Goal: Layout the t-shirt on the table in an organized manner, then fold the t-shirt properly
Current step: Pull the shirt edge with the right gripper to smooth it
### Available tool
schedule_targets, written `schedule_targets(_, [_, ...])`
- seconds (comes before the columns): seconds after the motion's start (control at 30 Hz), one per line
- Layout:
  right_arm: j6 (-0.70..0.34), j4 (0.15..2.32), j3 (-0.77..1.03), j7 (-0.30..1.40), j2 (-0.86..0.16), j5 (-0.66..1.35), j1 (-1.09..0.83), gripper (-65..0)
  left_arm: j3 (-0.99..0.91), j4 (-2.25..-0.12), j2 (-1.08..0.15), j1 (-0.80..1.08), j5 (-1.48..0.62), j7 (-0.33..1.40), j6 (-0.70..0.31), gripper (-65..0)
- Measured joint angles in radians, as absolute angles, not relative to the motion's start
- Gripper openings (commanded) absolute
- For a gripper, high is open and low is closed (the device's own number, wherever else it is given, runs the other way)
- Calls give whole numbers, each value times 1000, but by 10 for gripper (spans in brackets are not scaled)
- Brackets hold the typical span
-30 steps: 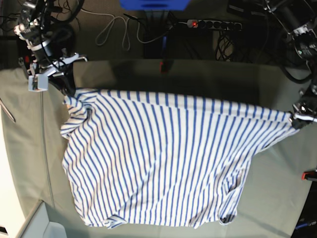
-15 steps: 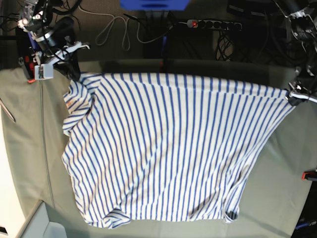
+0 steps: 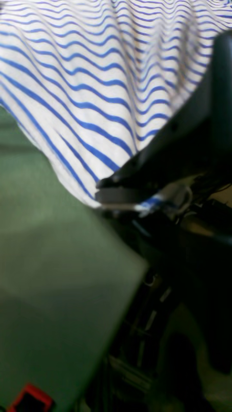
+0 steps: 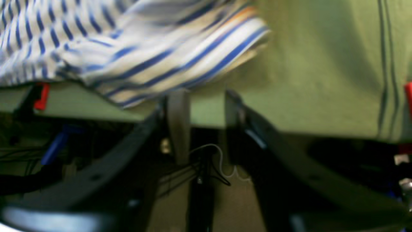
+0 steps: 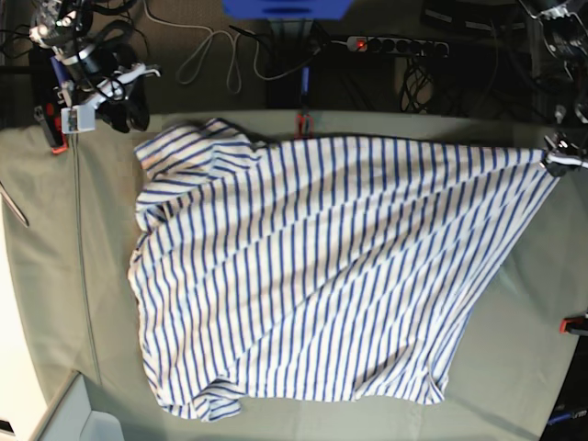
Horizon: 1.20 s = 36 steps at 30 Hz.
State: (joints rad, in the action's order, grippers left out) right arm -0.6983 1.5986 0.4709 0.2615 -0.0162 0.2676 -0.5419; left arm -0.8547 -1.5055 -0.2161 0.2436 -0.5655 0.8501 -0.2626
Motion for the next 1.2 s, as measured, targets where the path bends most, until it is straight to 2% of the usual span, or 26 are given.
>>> schedule_targets(0.17, [-698, 1641, 581, 264, 17, 270, -558, -380, -853, -1505, -200, 247, -559, 852, -262, -648])
schedule_targets(0.33, [-698, 1639, 582, 280, 14, 266, -504, -379, -854, -1505, -181, 254, -559, 849, -262, -648])
schedule_targets(0.47, [-698, 1551, 581, 270, -10, 271, -382, -374, -853, -1507, -178, 257, -559, 852, -262, -648])
schedule_targets(0.7, [-693, 1378, 487, 265, -87, 270, -275, -304, -853, -1511, -179, 257, -559, 848, -262, -648])
schedule_targets(0.83, [-694, 1332, 393, 276, -96, 264, -279, -305, -853, -1511, -179, 257, -559, 848, -262, -648])
schedule_targets(1.03, [-693, 1332, 352, 272, -91, 267, -283, -310, -853, -1511, -179, 256, -559, 848, -262, -648])
schedule_targets(1.2, [-693, 1247, 351, 216, -98, 298, -274, -408, -853, -1511, -179, 257, -559, 848, -262, -648])
